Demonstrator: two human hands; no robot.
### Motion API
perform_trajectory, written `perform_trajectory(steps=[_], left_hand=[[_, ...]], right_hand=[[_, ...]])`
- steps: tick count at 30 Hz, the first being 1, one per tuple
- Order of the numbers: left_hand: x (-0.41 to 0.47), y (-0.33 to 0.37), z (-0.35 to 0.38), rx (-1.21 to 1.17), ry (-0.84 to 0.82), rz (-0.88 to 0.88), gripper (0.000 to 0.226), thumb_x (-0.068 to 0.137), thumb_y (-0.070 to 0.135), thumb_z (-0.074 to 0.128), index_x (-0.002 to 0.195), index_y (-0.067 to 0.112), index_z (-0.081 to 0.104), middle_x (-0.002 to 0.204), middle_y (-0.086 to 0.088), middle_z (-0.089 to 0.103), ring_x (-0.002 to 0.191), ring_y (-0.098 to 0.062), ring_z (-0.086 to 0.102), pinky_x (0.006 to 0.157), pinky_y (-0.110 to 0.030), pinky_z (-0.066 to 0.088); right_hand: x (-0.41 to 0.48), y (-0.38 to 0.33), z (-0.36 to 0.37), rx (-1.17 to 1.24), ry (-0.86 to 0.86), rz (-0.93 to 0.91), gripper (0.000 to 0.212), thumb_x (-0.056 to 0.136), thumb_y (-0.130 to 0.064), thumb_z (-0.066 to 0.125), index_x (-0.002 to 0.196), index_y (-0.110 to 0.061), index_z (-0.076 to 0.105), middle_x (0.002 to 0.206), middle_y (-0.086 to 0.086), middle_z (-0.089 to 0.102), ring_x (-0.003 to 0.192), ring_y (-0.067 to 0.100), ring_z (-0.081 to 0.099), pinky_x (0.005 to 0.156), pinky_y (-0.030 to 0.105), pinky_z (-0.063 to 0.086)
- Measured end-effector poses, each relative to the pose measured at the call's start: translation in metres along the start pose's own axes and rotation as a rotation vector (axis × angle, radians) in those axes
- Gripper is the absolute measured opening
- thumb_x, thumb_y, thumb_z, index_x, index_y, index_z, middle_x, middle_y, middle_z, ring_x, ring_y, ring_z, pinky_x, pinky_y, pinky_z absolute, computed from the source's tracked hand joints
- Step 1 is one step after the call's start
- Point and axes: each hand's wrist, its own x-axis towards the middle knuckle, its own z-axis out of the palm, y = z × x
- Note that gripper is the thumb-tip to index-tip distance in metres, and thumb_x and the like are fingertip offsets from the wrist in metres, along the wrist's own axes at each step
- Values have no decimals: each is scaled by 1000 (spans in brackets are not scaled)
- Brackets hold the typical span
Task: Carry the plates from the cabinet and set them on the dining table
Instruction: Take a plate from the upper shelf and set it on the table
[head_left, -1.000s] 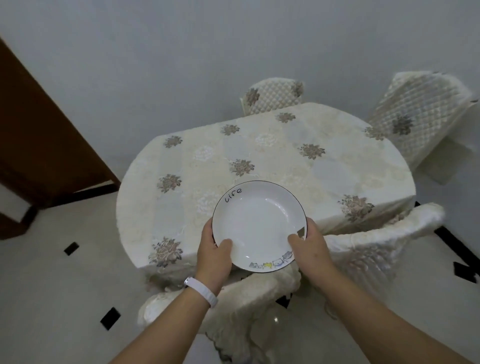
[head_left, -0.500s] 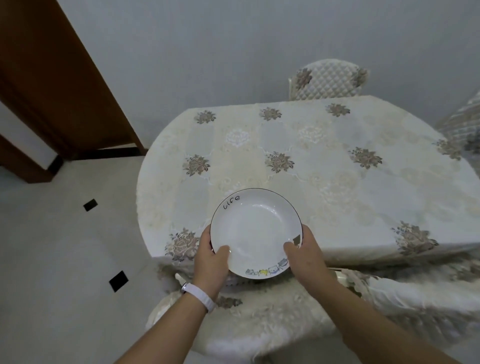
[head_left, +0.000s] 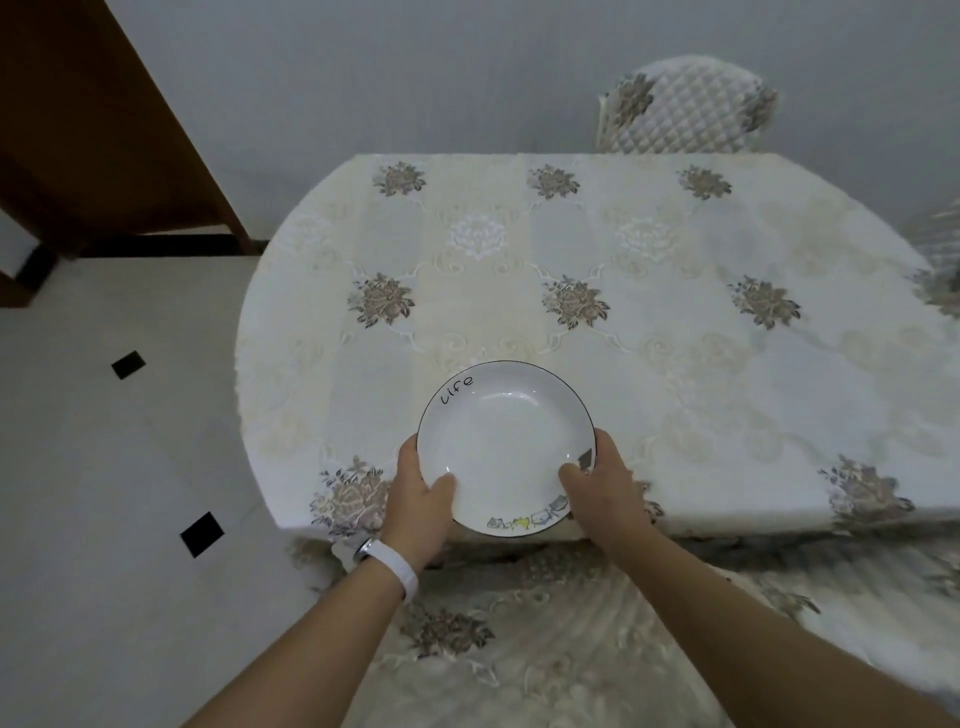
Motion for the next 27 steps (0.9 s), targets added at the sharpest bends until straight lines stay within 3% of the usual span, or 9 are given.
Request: perform_trajectory(steps=[5, 10, 14, 18, 24, 27], left_hand=[[14, -4, 6, 74, 40, -34, 50, 90, 3, 52, 136, 18, 38, 112, 3, 56, 101, -18, 55, 75, -20, 44], [35, -16, 10, 109, 111, -115, 52, 90, 3, 51, 138, 18, 37, 115, 0, 55, 103, -21, 54, 85, -29, 46], [49, -25, 9, 135, 124, -147, 55, 89, 3, 53, 140, 17, 35, 116, 0, 53, 107, -23, 54, 95, -40, 49], [61, -36, 8, 252, 114, -143, 56, 89, 10, 54, 140, 18, 34, 123, -5, 57, 111, -28, 56, 96, -44, 48], [72, -39, 9, 353, 111, -89, 55, 86, 10, 57, 137, 17, 38, 113, 0, 56, 96, -20, 53, 80, -27, 41], [75, -40, 6, 379, 126, -67, 52, 84, 10, 59, 133, 17, 42, 111, 1, 58, 92, -17, 51, 77, -25, 38]], right_hand=[[28, 7, 9, -68, -70, 6, 19, 90, -14, 52, 107, -22, 45, 88, 1, 56, 72, 14, 54, 56, 24, 39], [57, 22, 30, -69, -140, 19, 35, 91, -15, 52, 124, -19, 46, 92, -6, 56, 81, 13, 55, 63, 27, 41], [75, 29, 43, -86, -154, 39, 28, 90, -18, 53, 117, -17, 46, 92, 1, 57, 78, 16, 55, 71, 35, 46], [88, 34, 50, -141, -168, 19, 20, 92, -19, 52, 108, -16, 41, 84, -1, 52, 72, 15, 53, 66, 33, 39], [100, 35, 53, -216, -167, 9, 21, 89, -18, 56, 102, -13, 40, 78, -6, 50, 67, 14, 49, 55, 29, 33], [105, 33, 54, -250, -183, 22, 20, 88, -20, 57, 98, -11, 42, 78, -2, 52, 67, 17, 50, 54, 27, 36]])
